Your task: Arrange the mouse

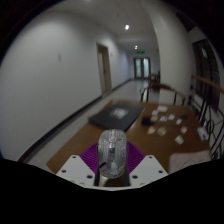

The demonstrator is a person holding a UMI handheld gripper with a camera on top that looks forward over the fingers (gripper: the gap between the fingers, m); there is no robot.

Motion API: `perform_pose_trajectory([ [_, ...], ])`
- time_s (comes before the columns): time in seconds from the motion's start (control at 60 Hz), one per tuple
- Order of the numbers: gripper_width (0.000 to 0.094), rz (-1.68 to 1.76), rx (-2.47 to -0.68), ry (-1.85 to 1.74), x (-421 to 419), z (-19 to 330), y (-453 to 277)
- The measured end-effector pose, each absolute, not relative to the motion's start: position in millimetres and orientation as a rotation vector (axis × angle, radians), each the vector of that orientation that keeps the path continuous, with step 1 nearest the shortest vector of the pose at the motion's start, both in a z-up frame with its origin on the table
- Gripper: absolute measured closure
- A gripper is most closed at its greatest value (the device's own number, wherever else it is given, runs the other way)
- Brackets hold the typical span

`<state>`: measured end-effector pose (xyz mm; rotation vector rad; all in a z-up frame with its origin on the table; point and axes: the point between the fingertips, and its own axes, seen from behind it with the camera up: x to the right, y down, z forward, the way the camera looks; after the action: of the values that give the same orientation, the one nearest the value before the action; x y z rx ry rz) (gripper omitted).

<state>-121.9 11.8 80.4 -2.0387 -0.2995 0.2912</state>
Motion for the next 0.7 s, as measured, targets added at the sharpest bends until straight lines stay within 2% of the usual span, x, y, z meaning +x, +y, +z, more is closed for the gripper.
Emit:
perform_pose_trajectory([
  [0.117,0.0598,0.223,-1.868,-0.150,-23.7,186.6,14.4],
  [0.183,0.0600,0.123,-1.862,-0.100,46.6,191.1,5.2],
  [0.25,0.0600,0.017,-1.918,-0.045,113.6,165.0,0.7],
  [0.317,0.0598,-0.061,-2.019,0.005,163.5,116.1,-6.8],
  [0.35,0.0599,-0.074,-2.064,0.014,177.4,87.9,-13.9],
  [0.467,0.0599,-0.022,-2.213,0.062,201.2,22.7,-10.9],
  [0.483,0.0598,-0.021,-2.214,0.057,200.5,13.4,-33.2],
  [0.567,0.0562,-0.028,-2.275,0.031,209.0,-11.6,-26.7],
  [0.7,0.0492,0.011,-2.250,0.025,208.5,-14.6,-27.5],
])
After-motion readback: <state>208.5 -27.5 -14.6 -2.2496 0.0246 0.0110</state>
